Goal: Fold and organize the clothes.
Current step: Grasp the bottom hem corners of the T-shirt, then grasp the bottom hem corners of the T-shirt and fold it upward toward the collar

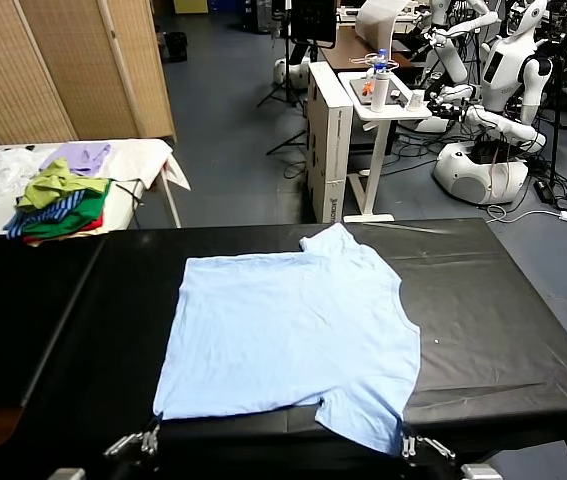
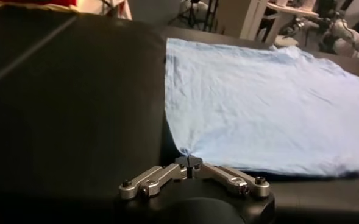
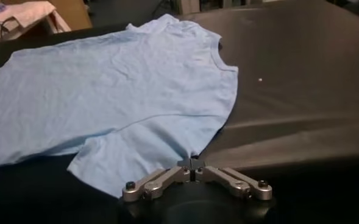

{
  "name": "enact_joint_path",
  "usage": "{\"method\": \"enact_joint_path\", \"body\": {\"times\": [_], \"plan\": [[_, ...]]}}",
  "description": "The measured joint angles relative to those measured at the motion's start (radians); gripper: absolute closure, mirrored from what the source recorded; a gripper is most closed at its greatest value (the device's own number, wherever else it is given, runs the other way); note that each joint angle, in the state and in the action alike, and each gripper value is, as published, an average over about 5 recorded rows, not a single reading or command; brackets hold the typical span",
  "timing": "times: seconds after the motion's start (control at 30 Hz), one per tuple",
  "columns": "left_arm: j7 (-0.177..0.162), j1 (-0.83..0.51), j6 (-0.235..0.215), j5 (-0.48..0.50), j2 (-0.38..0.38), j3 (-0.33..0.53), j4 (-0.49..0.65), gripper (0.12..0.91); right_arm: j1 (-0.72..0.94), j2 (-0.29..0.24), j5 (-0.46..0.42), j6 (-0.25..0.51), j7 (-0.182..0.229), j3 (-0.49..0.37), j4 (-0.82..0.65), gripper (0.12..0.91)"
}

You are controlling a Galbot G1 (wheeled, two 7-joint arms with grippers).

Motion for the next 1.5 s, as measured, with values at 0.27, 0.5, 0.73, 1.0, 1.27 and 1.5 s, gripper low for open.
{"method": "enact_joint_path", "body": {"times": [0.27, 0.5, 0.73, 1.0, 1.27, 1.5], "plan": [[0.004, 0.022, -0.061, -0.005, -0.026, -0.008, -0.026, 0.883, 0.095, -0.058, 0.059, 0.062, -0.048, 0.036, -0.042, 0.886], [0.007, -0.069, -0.088, -0.007, -0.051, 0.027, 0.024, 0.883, 0.273, -0.13, 0.121, 0.071, -0.045, 0.023, -0.13, 0.886], [0.004, -0.202, -0.089, 0.015, -0.05, 0.041, 0.101, 0.883, 0.438, -0.17, 0.11, 0.068, -0.04, -0.047, -0.258, 0.886], [0.009, -0.316, -0.103, 0.08, -0.036, 0.058, 0.176, 0.883, 0.56, -0.194, 0.086, 0.074, -0.021, -0.116, -0.359, 0.886], [0.013, -0.377, -0.107, 0.109, -0.013, 0.072, 0.224, 0.883, 0.656, -0.215, 0.085, 0.074, -0.02, -0.166, -0.42, 0.886], [0.018, -0.391, -0.102, 0.115, 0.001, 0.079, 0.242, 0.883, 0.713, -0.228, 0.084, 0.069, -0.018, -0.19, -0.45, 0.886]]}}
